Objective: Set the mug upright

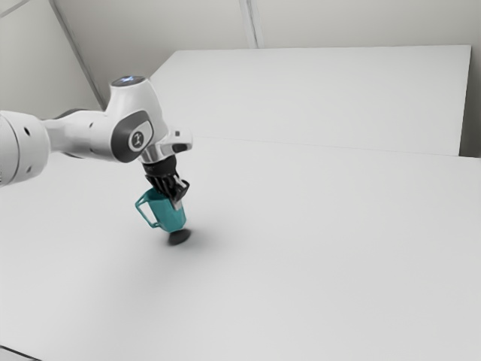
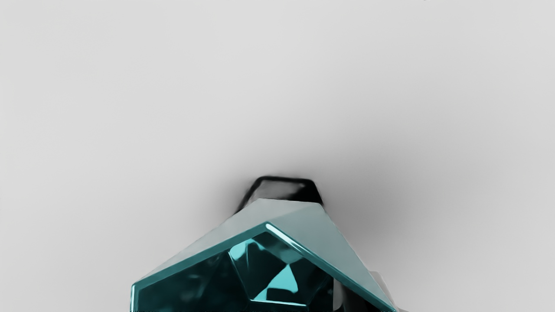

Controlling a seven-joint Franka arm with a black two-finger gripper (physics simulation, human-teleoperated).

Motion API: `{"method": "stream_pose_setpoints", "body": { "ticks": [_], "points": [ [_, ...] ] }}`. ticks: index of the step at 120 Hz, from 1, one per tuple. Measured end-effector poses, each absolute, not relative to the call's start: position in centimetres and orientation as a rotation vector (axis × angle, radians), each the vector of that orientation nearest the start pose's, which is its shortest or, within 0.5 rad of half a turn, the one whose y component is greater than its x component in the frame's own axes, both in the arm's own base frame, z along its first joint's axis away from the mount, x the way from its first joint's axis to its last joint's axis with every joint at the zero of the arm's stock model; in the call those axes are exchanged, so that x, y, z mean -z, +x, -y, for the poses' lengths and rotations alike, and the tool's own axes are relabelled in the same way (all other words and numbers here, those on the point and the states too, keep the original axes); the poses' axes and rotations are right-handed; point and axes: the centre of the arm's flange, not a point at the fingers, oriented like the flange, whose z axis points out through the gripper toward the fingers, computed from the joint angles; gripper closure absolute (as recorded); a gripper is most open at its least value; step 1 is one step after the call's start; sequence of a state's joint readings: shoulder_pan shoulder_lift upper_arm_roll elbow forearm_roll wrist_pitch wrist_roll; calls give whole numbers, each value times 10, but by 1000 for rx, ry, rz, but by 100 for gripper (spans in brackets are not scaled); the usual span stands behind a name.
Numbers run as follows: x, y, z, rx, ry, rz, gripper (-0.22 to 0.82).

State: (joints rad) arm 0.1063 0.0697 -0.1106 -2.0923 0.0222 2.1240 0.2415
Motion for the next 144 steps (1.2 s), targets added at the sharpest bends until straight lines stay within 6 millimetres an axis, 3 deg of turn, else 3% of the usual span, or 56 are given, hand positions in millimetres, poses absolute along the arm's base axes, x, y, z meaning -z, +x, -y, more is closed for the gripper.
{"method": "stream_pose_setpoints", "body": {
  "ticks": [27, 56, 67, 84, 96, 110, 130, 144],
  "points": [
    [-360, 546, 10, 2, -3075, -396, 79],
    [-348, 548, 7, 36, -3079, -341, 76],
    [-347, 548, 8, 47, -3085, -325, 65],
    [-353, 549, 10, 70, -3096, -298, 35],
    [-373, 549, 14, 121, -3093, -295, 22],
    [-414, 557, 26, 185, -3118, -279, 13],
    [-476, 592, 39, 215, -3154, -290, 6],
    [-518, 615, 23, 213, -3168, -265, 3]
  ]
}}
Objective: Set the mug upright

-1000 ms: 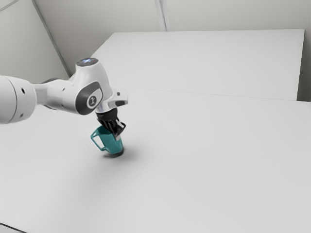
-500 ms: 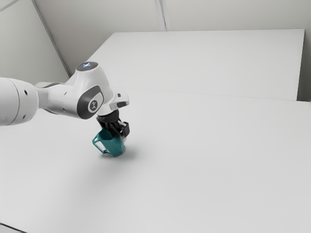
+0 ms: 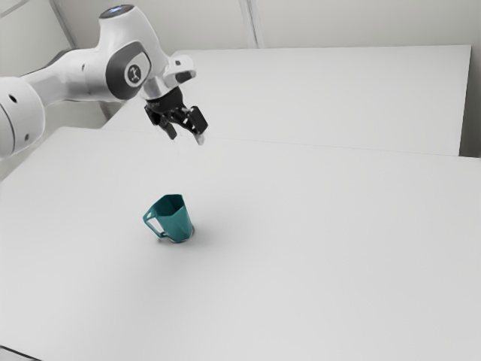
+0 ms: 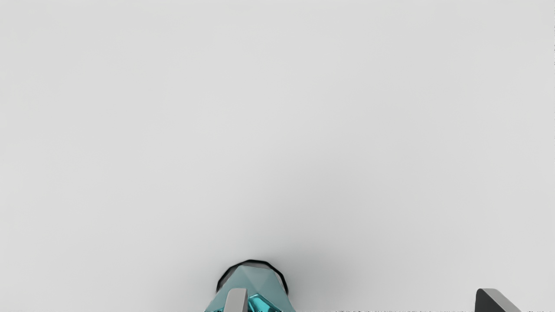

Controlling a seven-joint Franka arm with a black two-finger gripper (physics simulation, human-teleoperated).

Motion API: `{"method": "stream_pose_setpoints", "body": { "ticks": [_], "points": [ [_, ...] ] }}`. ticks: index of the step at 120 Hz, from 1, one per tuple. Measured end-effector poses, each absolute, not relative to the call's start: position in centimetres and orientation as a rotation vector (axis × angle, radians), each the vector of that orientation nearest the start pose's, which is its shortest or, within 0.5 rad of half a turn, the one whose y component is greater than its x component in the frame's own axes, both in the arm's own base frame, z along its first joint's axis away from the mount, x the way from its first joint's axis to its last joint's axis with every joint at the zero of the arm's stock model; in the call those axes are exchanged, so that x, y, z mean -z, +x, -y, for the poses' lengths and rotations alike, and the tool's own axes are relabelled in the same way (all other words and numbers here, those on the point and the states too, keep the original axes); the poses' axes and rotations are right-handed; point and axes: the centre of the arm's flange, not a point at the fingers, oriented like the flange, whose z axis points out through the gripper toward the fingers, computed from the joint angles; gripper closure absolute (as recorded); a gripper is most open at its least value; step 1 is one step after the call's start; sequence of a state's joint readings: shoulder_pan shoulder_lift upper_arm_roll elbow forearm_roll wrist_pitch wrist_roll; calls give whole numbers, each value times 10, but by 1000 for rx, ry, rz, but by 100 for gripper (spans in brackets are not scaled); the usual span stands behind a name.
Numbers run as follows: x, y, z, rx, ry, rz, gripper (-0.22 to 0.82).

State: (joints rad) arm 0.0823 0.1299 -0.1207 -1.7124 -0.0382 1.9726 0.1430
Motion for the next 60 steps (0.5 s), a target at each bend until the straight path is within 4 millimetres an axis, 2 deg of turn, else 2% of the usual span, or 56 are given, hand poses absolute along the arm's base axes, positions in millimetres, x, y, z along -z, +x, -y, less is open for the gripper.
{"method": "stream_pose_setpoints", "body": {
  "ticks": [8, 29, 60],
  "points": [
    [-534, 618, 17, 188, -3168, -265, 2],
    [-562, 612, 22, 126, -3164, -306, 1],
    [-563, 605, 18, 41, -3175, -313, 0]
  ]
}}
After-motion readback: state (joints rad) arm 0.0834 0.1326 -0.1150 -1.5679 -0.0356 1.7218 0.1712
